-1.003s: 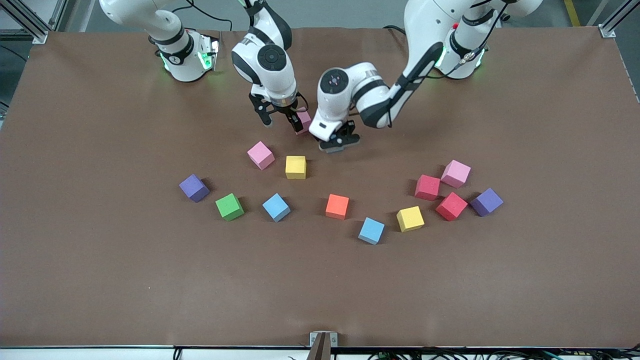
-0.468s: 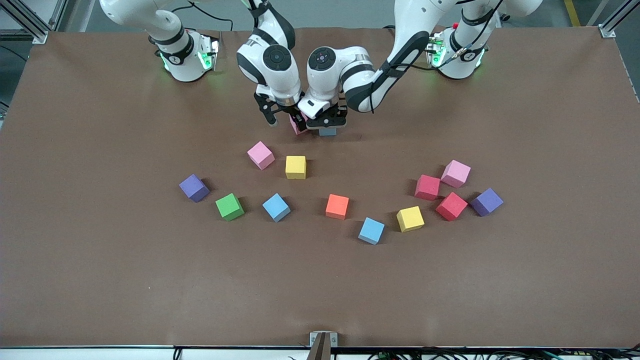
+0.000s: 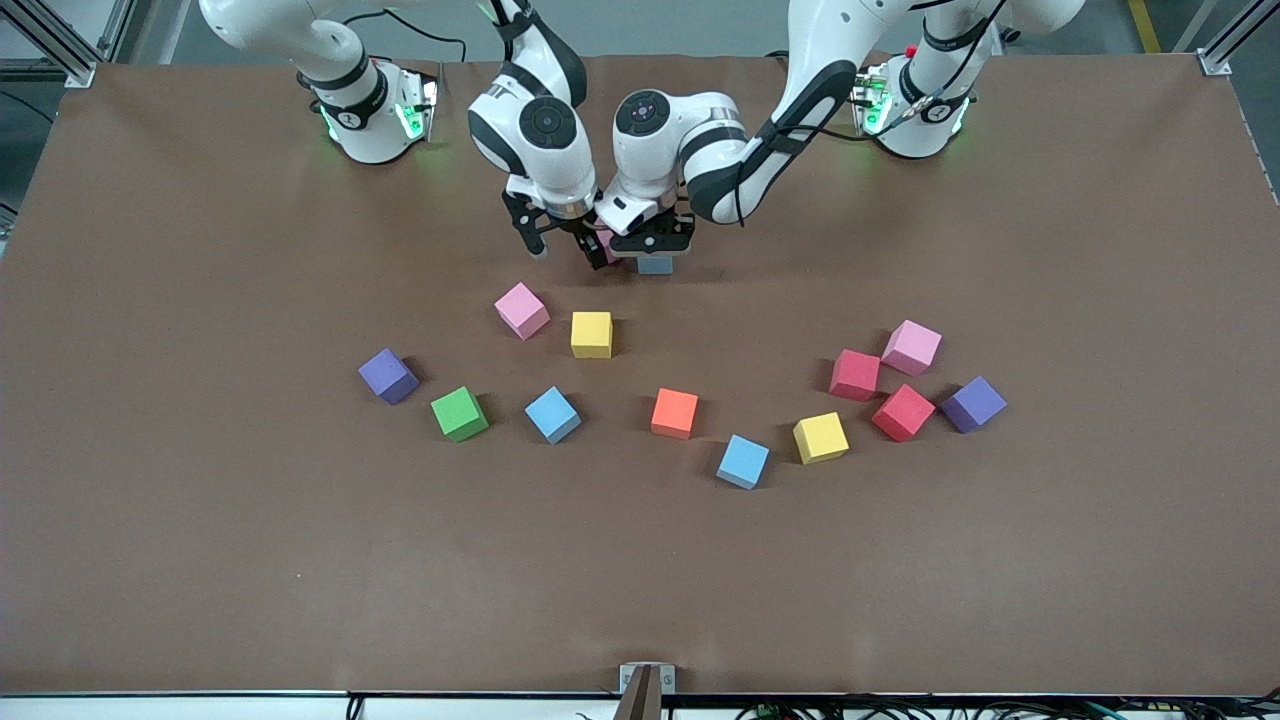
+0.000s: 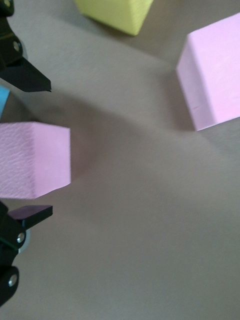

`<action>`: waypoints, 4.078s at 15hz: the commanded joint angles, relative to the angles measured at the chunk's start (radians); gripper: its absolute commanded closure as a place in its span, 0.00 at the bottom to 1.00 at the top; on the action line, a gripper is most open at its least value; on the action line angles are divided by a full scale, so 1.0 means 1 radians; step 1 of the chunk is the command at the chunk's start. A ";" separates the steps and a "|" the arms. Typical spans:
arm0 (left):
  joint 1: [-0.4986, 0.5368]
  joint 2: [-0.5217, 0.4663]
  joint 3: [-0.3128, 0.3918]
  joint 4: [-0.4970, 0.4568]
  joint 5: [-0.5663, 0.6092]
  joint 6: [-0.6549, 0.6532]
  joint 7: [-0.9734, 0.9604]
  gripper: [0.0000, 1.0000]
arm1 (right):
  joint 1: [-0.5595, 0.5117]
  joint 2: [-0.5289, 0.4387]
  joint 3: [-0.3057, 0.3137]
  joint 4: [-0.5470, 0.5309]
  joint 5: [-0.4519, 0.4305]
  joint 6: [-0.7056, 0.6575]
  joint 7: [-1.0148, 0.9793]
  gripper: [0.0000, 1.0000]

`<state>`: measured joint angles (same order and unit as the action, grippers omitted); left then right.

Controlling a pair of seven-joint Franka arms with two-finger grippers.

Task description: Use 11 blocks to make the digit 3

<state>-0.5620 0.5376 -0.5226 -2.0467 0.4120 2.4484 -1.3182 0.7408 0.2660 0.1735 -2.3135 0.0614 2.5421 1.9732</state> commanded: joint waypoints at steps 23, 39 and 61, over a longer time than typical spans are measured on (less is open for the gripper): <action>0.252 0.140 0.021 0.439 -0.104 -0.130 -0.246 0.00 | -0.064 -0.018 0.014 -0.007 -0.084 -0.020 -0.024 0.00; 0.136 0.341 0.162 0.697 -0.124 -0.173 -0.840 0.00 | 0.072 0.055 0.012 -0.011 -0.086 0.072 0.091 0.05; 0.114 0.316 0.182 0.624 -0.108 -0.210 -1.037 0.65 | 0.022 0.110 0.006 0.065 -0.077 0.070 0.265 0.99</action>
<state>-0.4280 0.9089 -0.3503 -1.3660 0.3067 2.2663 -2.2859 0.7591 0.3582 0.1740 -2.2642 -0.0059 2.6098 2.2045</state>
